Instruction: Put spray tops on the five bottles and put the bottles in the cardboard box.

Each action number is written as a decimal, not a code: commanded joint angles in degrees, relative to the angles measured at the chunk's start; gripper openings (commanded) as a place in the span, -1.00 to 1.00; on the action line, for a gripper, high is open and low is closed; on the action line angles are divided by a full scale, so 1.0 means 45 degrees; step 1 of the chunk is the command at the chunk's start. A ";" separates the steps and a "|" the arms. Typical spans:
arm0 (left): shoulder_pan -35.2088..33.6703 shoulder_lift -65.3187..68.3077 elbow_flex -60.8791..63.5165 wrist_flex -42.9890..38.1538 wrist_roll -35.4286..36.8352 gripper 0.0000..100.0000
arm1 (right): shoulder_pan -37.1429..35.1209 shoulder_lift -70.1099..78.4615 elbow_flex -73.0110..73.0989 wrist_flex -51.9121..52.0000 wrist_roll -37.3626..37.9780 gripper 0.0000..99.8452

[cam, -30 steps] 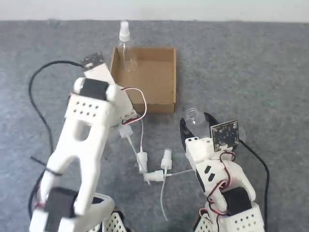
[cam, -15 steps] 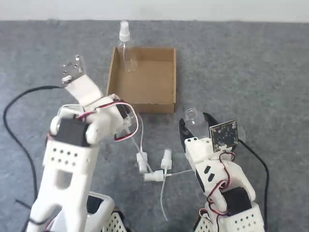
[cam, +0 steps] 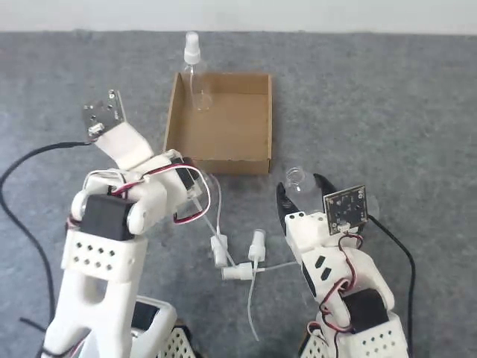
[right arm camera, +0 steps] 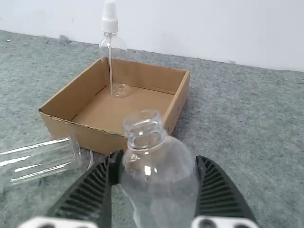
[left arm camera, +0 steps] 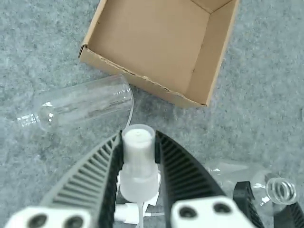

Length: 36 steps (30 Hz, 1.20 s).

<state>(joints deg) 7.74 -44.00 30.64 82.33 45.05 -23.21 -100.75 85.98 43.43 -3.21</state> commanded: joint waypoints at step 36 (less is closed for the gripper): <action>-0.0059 -0.6291 0.3507 -0.4142 0.0059 -0.98 | -0.0186 -0.0244 -0.0098 0.0166 0.0156 -0.80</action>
<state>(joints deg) 7.74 -65.71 44.88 69.49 45.23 -23.38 -100.75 85.98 43.96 -3.21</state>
